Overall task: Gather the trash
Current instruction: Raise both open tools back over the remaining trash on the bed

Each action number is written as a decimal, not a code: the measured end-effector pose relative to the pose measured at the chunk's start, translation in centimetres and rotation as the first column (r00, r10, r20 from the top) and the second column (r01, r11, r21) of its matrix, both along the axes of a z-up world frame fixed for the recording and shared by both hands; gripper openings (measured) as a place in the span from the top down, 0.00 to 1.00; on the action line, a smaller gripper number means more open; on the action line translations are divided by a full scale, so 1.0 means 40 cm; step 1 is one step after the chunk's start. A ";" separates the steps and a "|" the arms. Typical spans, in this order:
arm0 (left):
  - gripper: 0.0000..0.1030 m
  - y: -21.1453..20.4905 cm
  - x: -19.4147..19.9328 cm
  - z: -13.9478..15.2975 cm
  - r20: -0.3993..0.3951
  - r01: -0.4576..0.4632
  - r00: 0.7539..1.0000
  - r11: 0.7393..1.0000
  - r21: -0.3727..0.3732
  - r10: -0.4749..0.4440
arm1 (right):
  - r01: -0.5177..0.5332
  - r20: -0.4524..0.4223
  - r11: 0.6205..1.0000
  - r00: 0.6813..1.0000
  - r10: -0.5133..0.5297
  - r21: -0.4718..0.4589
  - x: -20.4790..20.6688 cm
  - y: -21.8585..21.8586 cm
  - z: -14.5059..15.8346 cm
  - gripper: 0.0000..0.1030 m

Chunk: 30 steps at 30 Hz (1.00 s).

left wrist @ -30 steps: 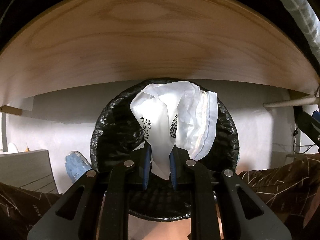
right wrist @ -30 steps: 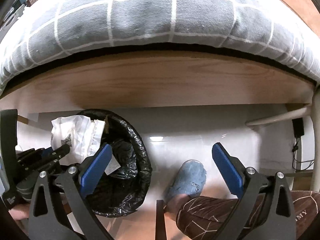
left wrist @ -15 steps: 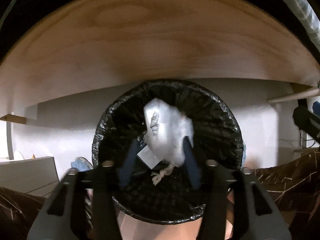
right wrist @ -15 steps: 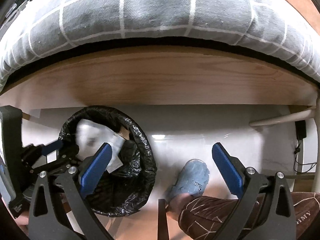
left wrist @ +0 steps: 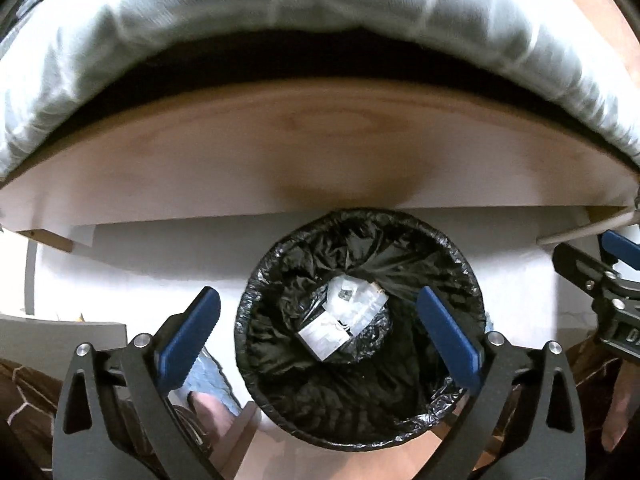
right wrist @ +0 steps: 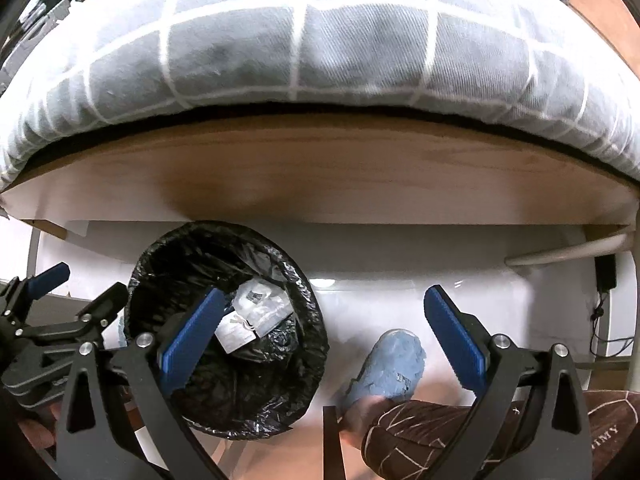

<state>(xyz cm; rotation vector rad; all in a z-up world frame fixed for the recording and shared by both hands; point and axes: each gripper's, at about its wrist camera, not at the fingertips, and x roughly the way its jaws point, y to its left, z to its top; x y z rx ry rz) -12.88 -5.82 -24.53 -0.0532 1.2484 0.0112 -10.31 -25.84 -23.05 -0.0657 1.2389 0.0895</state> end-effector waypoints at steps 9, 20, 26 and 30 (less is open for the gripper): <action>0.06 0.038 -0.020 0.121 0.099 -0.029 0.995 1.000 0.000 0.029 | 0.002 0.081 1.000 0.997 -0.003 0.020 -0.008 0.003 0.091 0.07; 0.06 0.101 -0.032 0.268 0.191 -0.101 0.976 0.994 -0.041 0.107 | -0.015 0.213 1.000 0.977 0.012 0.011 -0.020 0.016 0.239 0.07; 0.06 0.128 -0.017 0.340 0.232 -0.124 0.964 0.991 -0.047 0.132 | -0.026 0.287 0.999 0.958 0.017 0.031 -0.006 0.022 0.330 0.07; 0.06 0.143 0.009 0.378 0.250 -0.127 0.959 0.990 -0.053 0.136 | -0.035 0.329 0.999 0.944 0.021 0.035 0.012 0.026 0.381 0.07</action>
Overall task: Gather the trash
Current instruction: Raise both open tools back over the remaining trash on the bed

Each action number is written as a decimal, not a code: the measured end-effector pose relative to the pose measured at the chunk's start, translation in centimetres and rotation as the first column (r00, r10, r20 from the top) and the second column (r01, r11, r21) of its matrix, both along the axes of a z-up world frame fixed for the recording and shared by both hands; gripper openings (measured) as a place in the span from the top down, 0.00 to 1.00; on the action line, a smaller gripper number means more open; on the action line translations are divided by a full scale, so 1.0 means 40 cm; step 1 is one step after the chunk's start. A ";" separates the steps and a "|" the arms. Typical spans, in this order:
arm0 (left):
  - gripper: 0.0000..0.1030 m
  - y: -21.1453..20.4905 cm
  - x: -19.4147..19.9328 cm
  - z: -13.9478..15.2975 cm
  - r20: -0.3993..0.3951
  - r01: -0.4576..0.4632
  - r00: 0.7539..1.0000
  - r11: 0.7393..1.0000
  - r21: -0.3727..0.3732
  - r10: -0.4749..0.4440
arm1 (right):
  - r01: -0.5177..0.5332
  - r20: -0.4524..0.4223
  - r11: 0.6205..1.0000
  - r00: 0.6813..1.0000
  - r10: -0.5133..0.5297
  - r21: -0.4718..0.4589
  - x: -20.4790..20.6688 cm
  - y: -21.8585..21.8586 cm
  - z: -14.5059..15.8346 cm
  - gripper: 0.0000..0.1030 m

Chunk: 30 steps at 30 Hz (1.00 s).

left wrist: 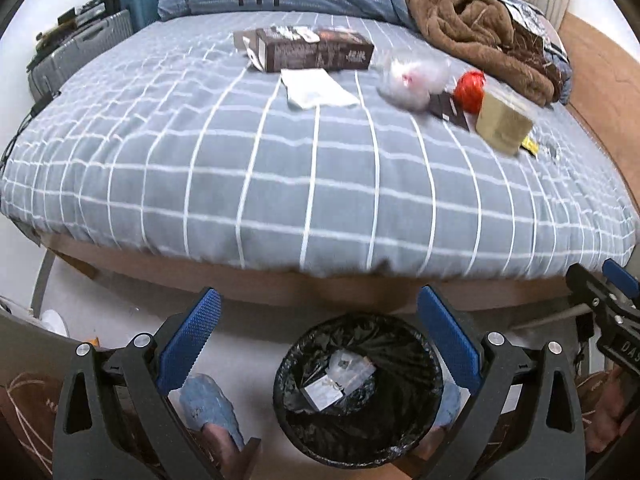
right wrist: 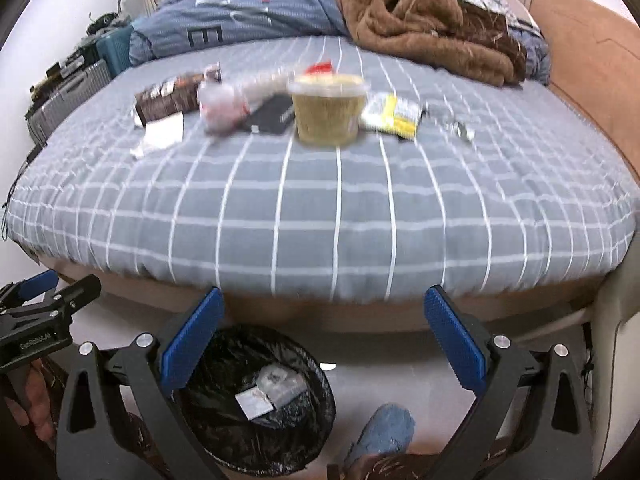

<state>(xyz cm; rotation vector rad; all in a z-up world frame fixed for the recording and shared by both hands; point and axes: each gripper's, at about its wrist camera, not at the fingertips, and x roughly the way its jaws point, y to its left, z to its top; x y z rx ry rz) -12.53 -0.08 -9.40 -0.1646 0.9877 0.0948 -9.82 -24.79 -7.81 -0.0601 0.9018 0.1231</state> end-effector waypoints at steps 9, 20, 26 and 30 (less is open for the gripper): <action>0.06 0.024 0.064 0.051 0.031 -0.017 0.999 1.000 0.001 0.017 | -0.010 0.059 1.000 0.998 0.009 0.014 0.074 0.013 0.068 0.07; 0.06 0.046 0.209 0.082 0.055 -0.034 0.998 0.999 0.019 0.033 | -0.008 0.080 1.000 0.997 0.006 0.018 0.196 0.020 0.077 0.07; 0.06 0.059 0.281 0.085 0.048 -0.042 0.998 0.999 -0.003 0.043 | -0.006 0.093 1.000 0.996 0.005 0.017 0.267 0.024 0.083 0.07; 0.06 0.069 0.343 0.083 0.034 -0.050 0.998 0.998 -0.022 0.051 | -0.001 0.095 1.000 0.995 -0.001 0.028 0.323 0.031 0.079 0.07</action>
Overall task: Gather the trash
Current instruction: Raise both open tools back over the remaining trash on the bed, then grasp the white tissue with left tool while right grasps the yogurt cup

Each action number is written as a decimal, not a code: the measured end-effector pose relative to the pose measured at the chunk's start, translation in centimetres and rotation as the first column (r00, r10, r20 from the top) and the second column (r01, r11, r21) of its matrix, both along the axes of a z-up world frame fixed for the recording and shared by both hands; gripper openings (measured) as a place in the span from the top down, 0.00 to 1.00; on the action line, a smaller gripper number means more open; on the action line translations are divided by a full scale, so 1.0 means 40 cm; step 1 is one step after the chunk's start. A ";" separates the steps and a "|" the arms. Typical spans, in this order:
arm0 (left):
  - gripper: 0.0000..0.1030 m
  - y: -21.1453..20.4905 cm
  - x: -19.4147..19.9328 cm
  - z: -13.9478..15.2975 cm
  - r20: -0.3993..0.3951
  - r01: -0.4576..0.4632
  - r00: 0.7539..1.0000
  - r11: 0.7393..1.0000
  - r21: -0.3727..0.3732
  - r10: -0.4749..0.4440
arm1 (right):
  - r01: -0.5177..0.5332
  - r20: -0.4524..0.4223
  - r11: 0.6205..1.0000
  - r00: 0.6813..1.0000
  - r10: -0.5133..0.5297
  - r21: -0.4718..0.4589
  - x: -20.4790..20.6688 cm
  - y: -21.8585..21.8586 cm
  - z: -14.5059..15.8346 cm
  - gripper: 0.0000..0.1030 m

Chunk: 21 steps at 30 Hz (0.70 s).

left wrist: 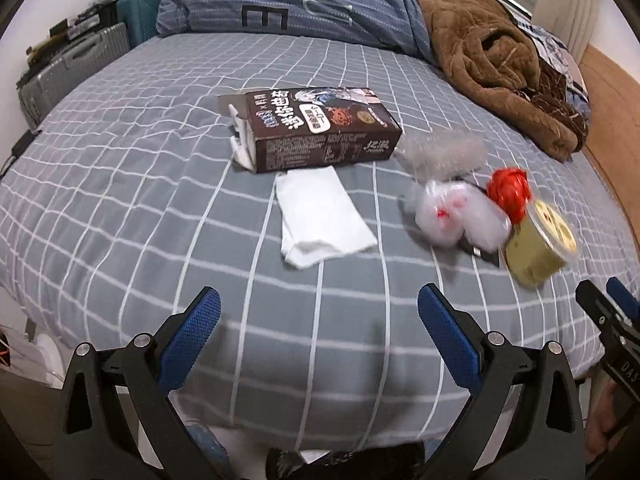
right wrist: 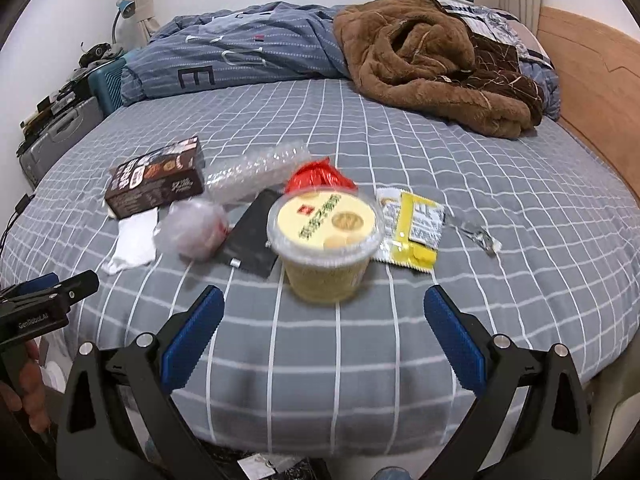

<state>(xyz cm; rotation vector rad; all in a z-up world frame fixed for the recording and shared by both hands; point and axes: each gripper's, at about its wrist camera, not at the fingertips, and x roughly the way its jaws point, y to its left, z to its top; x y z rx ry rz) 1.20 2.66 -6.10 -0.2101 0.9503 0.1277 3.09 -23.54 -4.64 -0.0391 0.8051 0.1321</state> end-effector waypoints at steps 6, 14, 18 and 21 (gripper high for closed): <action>0.06 0.005 0.090 -0.023 -0.027 0.015 1.000 1.000 0.003 -0.015 | 0.005 0.001 1.000 1.000 -0.005 0.023 0.066 0.006 -0.010 0.07; 0.06 0.013 0.183 -0.081 -0.081 0.029 0.996 0.999 0.014 -0.027 | 0.003 -0.020 1.000 1.000 -0.003 0.028 0.132 0.010 -0.052 0.07; 0.06 0.009 0.224 -0.100 -0.102 0.033 0.994 0.999 0.021 -0.031 | 0.001 -0.026 0.999 1.000 0.000 0.037 0.155 0.016 -0.066 0.07; 0.06 0.008 0.243 -0.112 -0.115 0.031 0.993 0.999 0.033 -0.027 | -0.006 -0.020 0.999 1.000 0.007 0.032 0.168 0.022 -0.068 0.07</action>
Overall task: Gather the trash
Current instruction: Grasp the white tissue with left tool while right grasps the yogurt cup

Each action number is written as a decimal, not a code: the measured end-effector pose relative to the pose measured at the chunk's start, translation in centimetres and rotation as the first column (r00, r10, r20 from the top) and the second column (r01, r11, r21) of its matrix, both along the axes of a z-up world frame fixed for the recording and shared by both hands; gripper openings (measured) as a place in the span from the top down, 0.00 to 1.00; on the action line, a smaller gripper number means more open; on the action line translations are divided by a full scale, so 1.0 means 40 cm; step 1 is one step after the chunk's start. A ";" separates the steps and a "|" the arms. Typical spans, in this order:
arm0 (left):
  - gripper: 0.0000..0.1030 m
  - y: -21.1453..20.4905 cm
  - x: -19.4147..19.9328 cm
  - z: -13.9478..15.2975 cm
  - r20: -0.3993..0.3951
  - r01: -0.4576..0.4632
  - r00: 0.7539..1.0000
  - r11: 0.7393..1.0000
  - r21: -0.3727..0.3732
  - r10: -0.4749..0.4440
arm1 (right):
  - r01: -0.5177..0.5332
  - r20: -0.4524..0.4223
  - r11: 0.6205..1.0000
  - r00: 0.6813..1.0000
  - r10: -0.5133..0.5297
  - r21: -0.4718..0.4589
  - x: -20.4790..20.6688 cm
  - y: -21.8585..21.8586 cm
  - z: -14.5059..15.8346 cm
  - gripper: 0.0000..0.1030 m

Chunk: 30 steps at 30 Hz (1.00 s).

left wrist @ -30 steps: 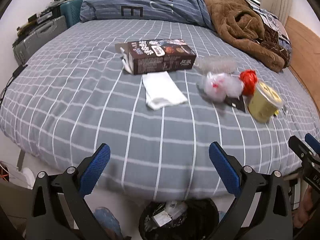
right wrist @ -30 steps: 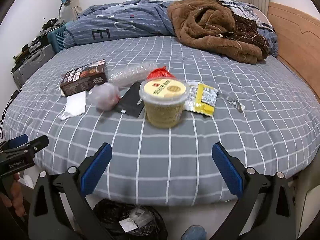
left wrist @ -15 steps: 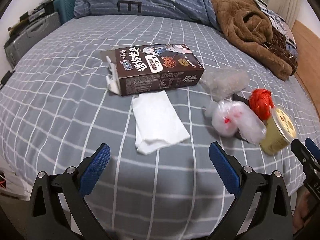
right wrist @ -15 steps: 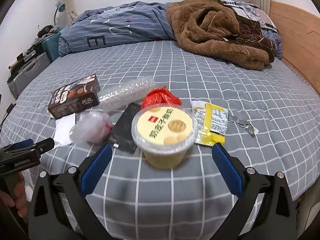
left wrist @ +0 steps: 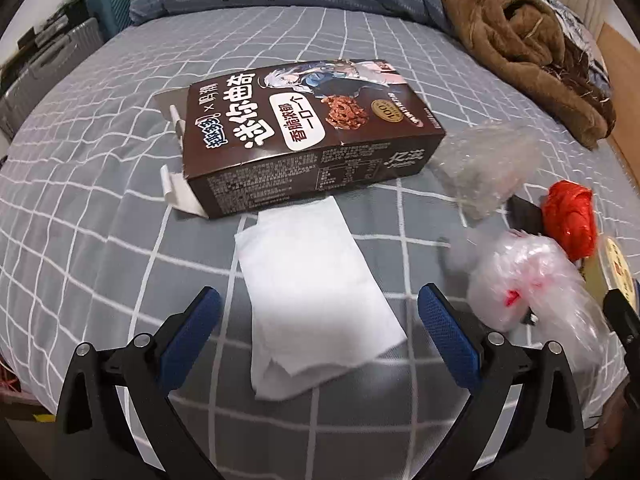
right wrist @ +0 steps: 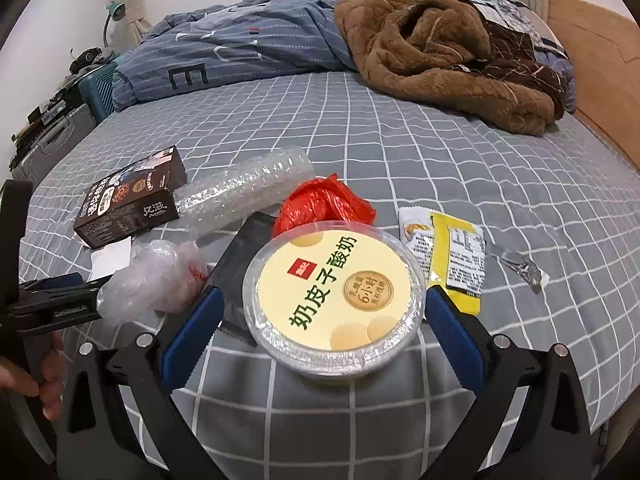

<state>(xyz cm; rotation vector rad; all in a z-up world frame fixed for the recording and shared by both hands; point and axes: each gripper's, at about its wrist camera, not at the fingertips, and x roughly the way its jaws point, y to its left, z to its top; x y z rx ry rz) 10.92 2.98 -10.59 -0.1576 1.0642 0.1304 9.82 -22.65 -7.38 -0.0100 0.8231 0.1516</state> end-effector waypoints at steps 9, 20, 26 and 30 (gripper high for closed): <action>0.14 0.016 0.034 -0.019 -0.034 -0.018 0.999 1.000 0.014 0.018 | 0.005 0.005 1.000 1.000 -0.005 0.006 0.016 -0.005 -0.007 0.12; 0.94 0.030 0.020 -0.013 -0.062 0.000 0.998 0.999 0.042 0.003 | 0.001 -0.014 1.000 1.000 0.000 0.014 0.022 -0.013 -0.009 0.17; 0.95 0.040 0.005 0.013 -0.024 -0.006 1.000 1.000 0.025 0.007 | 0.000 -0.001 1.000 1.000 0.000 0.012 0.014 -0.011 0.000 0.17; 0.96 0.032 -0.005 0.032 0.005 0.006 1.000 0.999 0.035 -0.006 | 0.004 0.008 1.000 1.000 -0.004 0.011 0.007 -0.014 0.010 0.17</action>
